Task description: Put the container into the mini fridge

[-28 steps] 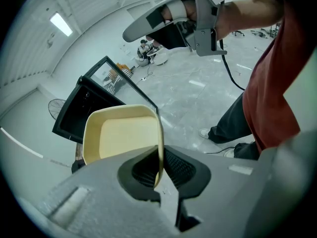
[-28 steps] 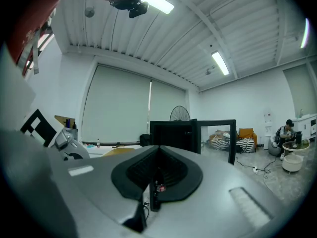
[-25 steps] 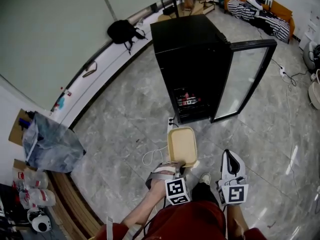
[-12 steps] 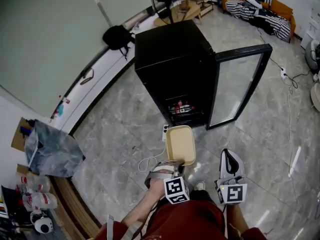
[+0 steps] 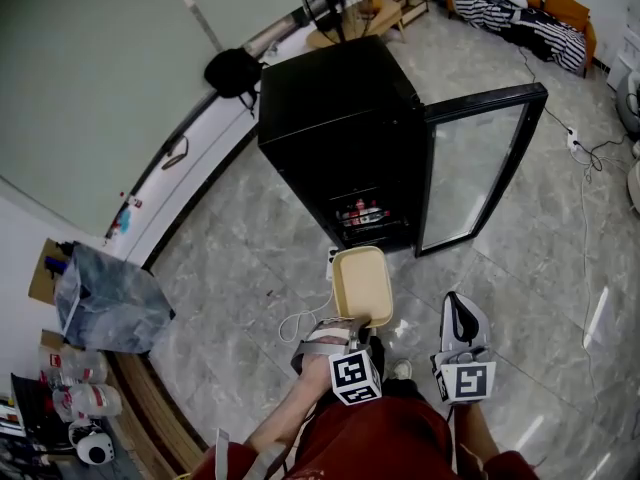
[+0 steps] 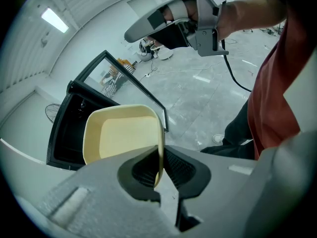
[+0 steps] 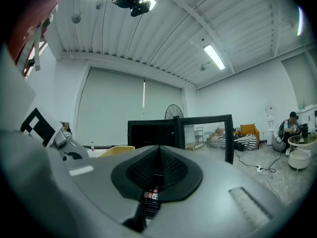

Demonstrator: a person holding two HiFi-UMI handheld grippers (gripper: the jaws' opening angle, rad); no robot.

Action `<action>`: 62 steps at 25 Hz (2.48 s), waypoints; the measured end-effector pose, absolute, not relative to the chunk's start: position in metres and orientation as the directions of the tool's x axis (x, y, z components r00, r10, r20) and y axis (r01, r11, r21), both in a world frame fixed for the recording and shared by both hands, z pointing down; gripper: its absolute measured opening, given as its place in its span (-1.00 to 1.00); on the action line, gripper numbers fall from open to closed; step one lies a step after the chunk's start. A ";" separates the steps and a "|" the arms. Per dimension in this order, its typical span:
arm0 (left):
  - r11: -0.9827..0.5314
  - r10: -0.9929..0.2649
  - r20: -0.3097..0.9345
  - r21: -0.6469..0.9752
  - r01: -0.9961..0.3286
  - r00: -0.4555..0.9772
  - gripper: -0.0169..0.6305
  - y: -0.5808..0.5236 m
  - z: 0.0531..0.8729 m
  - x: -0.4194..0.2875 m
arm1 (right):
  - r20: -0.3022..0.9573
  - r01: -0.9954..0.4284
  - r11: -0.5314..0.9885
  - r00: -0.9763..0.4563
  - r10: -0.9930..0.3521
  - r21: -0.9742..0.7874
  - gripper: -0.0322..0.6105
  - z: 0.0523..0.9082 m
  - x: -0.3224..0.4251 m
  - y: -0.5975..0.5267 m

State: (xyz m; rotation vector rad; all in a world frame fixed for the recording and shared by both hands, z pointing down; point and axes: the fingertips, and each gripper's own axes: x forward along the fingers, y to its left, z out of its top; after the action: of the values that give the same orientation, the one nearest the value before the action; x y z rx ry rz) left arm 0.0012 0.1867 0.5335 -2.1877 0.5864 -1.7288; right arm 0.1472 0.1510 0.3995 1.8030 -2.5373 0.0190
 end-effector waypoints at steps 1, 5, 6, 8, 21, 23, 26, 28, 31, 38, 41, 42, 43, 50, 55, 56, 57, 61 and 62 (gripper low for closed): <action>-0.876 -0.482 0.853 -0.463 -0.135 0.198 -0.87 0.184 0.536 0.001 | 0.032 -0.944 0.331 -0.330 -0.943 0.008 -0.90 0.401 0.146 0.147; -0.882 -0.471 0.857 -0.451 -0.137 0.211 -0.87 0.170 0.546 0.001 | 0.032 -0.943 0.333 -0.333 -0.943 0.021 -0.90 0.405 0.142 0.132; -0.882 -0.470 0.856 -0.450 -0.138 0.216 -0.87 0.165 0.549 0.002 | 0.034 -0.943 0.331 -0.330 -0.944 0.025 -0.90 0.405 0.142 0.127; -0.883 -0.469 0.853 -0.447 -0.143 0.228 -0.87 0.152 0.551 0.004 | 0.036 -0.945 0.325 -0.324 -0.945 0.032 -0.90 0.406 0.142 0.115; -0.887 -0.460 0.852 -0.428 -0.173 0.249 -0.87 0.051 0.558 -0.018 | 0.072 -0.930 0.366 -0.363 -0.929 0.033 -0.90 0.399 0.099 0.013; -0.887 -0.460 0.855 -0.429 -0.172 0.239 -0.87 0.035 0.560 -0.028 | 0.086 -0.925 0.379 -0.374 -0.923 0.041 -0.90 0.401 0.088 -0.003; -0.889 -0.454 0.858 -0.419 -0.183 0.239 -0.87 0.013 0.560 -0.042 | 0.093 -0.915 0.401 -0.396 -0.914 0.050 -0.90 0.400 0.070 -0.028; -0.891 -0.450 0.860 -0.413 -0.190 0.241 -0.87 -0.003 0.560 -0.050 | 0.090 -0.910 0.410 -0.405 -0.910 0.054 -0.90 0.399 0.059 -0.044; -0.894 -0.444 0.862 -0.406 -0.189 0.245 -0.87 -0.025 0.564 -0.060 | 0.088 -0.910 0.412 -0.407 -0.909 0.053 -0.90 0.400 0.047 -0.069; -0.907 -0.421 0.868 -0.396 -0.145 0.261 -0.87 -0.074 0.581 -0.073 | 0.094 -0.919 0.389 -0.383 -0.919 0.055 -0.90 0.409 0.027 -0.111; -0.909 -0.417 0.868 -0.396 -0.130 0.271 -0.87 -0.087 0.587 -0.076 | 0.102 -0.926 0.372 -0.365 -0.925 0.067 -0.90 0.413 0.022 -0.119; -0.910 -0.416 0.867 -0.396 -0.127 0.276 -0.87 -0.089 0.588 -0.077 | 0.114 -0.928 0.364 -0.354 -0.928 0.079 -0.90 0.415 0.023 -0.119; -0.911 -0.413 0.866 -0.394 -0.123 0.281 -0.87 -0.090 0.590 -0.077 | 0.130 -0.931 0.353 -0.340 -0.931 0.094 -0.90 0.418 0.024 -0.118; -0.921 -0.389 0.878 -0.376 -0.100 0.279 -0.87 -0.100 0.612 -0.082 | 0.119 -0.939 0.333 -0.322 -0.939 0.085 -0.90 0.427 0.018 -0.118; -0.928 -0.372 0.888 -0.361 -0.093 0.269 -0.87 -0.096 0.628 -0.074 | 0.128 -0.939 0.339 -0.329 -0.936 0.064 -0.90 0.438 0.023 -0.114; -0.928 -0.372 0.888 -0.359 -0.100 0.269 -0.87 -0.098 0.630 -0.073 | 0.126 -0.939 0.339 -0.330 -0.936 0.062 -0.90 0.439 0.025 -0.115; -0.929 -0.371 0.888 -0.355 -0.108 0.271 -0.87 -0.099 0.633 -0.072 | 0.127 -0.939 0.338 -0.328 -0.936 0.059 -0.90 0.440 0.026 -0.116; -0.931 -0.364 0.893 -0.348 -0.108 0.265 -0.87 -0.103 0.649 -0.068 | 0.154 -0.944 0.322 -0.309 -0.938 0.068 -0.90 0.451 0.037 -0.115; -0.932 -0.363 0.895 -0.348 -0.104 0.259 -0.87 -0.105 0.654 -0.067 | 0.152 -0.944 0.324 -0.312 -0.938 0.063 -0.90 0.452 0.037 -0.115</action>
State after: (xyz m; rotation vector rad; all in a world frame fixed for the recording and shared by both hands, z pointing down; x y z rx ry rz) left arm -0.0673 -0.1050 0.6542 -2.3098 0.4362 -1.7351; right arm 0.0373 -0.1155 0.4519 1.7377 -2.4214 0.0567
